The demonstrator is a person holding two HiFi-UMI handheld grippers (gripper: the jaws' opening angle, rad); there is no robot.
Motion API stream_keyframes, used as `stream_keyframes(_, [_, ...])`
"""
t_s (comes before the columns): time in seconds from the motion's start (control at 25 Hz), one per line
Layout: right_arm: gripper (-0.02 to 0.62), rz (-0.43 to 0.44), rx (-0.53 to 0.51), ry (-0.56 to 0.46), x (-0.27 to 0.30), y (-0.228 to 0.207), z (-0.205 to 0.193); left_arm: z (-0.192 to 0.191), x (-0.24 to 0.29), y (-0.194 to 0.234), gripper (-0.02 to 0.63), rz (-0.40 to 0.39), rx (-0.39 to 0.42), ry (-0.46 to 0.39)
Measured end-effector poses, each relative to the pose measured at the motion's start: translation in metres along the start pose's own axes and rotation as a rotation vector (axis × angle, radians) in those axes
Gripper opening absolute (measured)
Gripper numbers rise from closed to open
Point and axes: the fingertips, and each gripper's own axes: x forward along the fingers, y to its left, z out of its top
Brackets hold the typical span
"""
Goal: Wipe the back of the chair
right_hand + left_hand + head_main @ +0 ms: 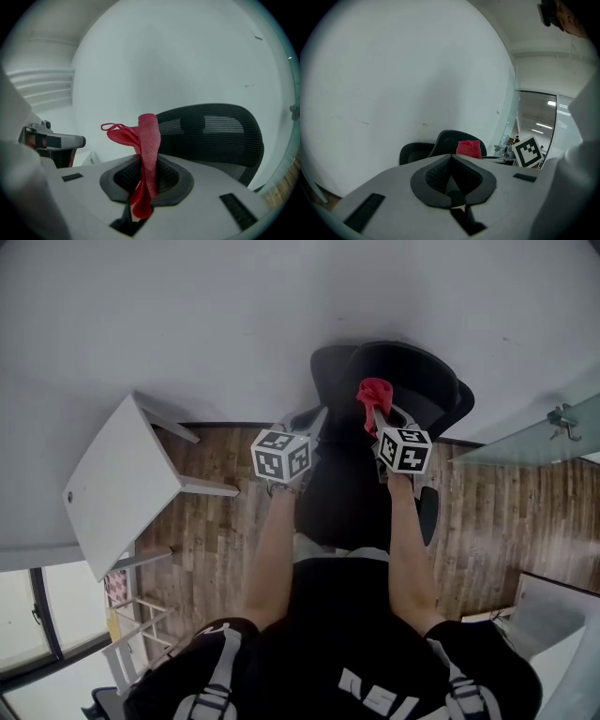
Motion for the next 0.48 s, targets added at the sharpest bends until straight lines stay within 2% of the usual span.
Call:
stream_keyframes(0.16, [0.074, -0.019, -0.008, 0.000, 0.015, -0.001, 0.011, 0.015, 0.011, 0.012, 0.025, -0.026, 0.004, -0.011])
stream_keyframes(0.48, [0.074, -0.012, -0.006, 0.015, 0.048, 0.004, 0.017, 0.023, 0.018, 0.037, 0.025, -0.016, -0.003, -0.008])
